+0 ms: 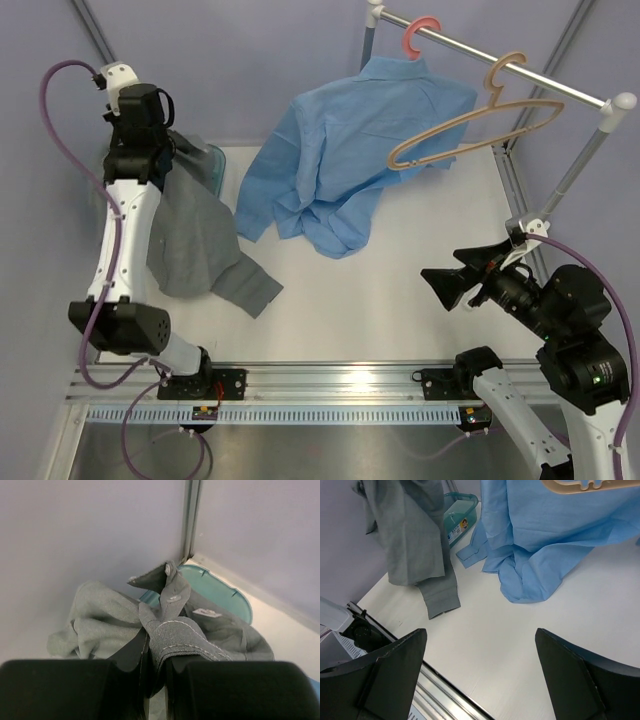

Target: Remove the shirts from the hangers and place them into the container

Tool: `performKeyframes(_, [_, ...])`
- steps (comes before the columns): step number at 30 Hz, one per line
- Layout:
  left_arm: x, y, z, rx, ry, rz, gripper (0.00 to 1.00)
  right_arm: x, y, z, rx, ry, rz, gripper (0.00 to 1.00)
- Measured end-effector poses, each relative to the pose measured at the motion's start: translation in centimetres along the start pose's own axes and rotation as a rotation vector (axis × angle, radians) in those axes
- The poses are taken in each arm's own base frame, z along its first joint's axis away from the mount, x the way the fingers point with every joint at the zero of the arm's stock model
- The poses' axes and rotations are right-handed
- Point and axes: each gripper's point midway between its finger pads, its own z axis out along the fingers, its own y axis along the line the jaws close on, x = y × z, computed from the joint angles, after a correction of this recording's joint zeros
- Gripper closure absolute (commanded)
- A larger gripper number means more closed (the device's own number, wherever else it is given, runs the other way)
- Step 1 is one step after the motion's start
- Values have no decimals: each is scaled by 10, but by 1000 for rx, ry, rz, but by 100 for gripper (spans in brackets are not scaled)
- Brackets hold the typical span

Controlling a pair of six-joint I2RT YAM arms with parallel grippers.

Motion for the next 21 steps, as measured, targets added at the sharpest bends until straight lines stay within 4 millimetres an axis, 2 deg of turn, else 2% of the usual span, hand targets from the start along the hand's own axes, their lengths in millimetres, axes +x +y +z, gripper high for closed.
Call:
performKeyframes(7, [86, -2, 98, -106, 122, 71, 100, 14, -1, 6, -22, 26, 8, 0])
performKeyframes(9, [109, -7, 120, -108, 159, 89, 100, 17, -3, 8, -22, 36, 12, 0])
performKeyframes(11, [140, -18, 138, -95, 215, 117, 100, 20, -4, 10, -21, 45, 16, 1])
performKeyframes(14, [194, -32, 159, -67, 325, 165, 95, 23, -6, 13, -18, 56, 20, 1])
performKeyframes(17, [249, -43, 172, -42, 452, 215, 86, 25, -7, 15, -16, 64, 24, 1])
performKeyframes(18, [268, -45, 175, -37, 496, 230, 82, 26, -8, 16, -15, 67, 25, 1])
performKeyframes(19, [284, -45, 175, -35, 537, 245, 74, 27, -8, 17, -14, 70, 26, 1])
performKeyframes(20, [297, -44, 174, -33, 572, 260, 71, 28, -9, 17, -14, 72, 27, 1])
performKeyframes(21, [308, -44, 172, -29, 609, 264, 63, 29, -9, 18, -13, 74, 28, 0])
